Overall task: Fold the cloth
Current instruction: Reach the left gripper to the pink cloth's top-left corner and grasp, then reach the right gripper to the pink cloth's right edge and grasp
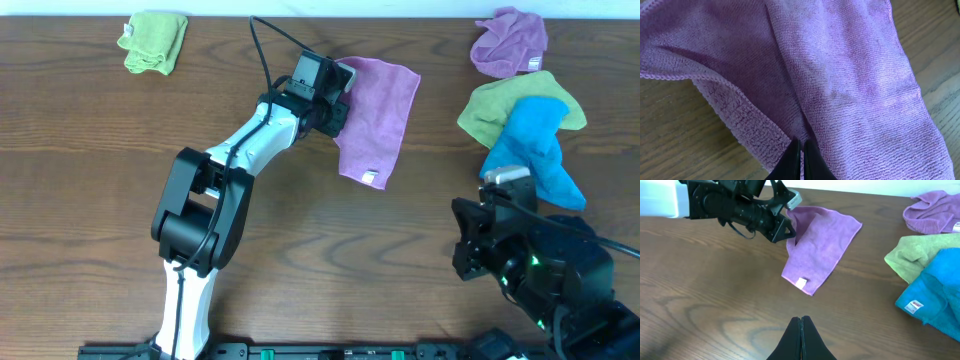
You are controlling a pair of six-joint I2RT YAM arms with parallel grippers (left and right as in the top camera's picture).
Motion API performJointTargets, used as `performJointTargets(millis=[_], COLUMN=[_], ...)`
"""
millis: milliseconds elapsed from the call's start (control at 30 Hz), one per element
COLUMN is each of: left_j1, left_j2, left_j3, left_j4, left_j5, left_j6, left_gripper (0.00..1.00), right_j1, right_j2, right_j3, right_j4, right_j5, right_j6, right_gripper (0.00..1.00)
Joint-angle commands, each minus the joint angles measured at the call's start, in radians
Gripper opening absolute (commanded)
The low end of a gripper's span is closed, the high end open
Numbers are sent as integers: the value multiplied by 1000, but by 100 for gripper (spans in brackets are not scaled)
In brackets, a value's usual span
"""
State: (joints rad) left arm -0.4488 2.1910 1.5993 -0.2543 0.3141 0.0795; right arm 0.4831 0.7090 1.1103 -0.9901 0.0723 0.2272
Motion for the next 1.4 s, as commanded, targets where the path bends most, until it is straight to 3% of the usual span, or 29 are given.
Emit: performJointTargets(millis=[0, 467, 633, 900, 1067, 1200, 1367], left_j1=[1, -10, -9, -8, 14, 54, 70], left_j2=[31, 104, 104, 104, 104, 104, 104], left_j3=[11, 11, 12, 12, 12, 12, 12], left_j4=[2, 42, -8, -131, -200, -256, -270], left_j5=[-6, 18, 15, -116, -144, -149, -106], left_j6=[14, 14, 24, 56, 56, 56, 55], left_gripper=[6, 6, 6, 6, 5, 6, 6], right_j1=[6, 6, 6, -10, -144, -285, -258], right_j2=[17, 134, 164, 445, 604, 674, 816], right_j3=[1, 1, 1, -8, -8, -9, -10], right_j4=[-1, 12, 1, 76, 162, 246, 300], right_j5=[10, 6, 1, -2, -151, -372, -471], right_j6=[12, 12, 12, 12, -7, -117, -134], right_gripper=[2, 2, 2, 1, 1, 2, 1])
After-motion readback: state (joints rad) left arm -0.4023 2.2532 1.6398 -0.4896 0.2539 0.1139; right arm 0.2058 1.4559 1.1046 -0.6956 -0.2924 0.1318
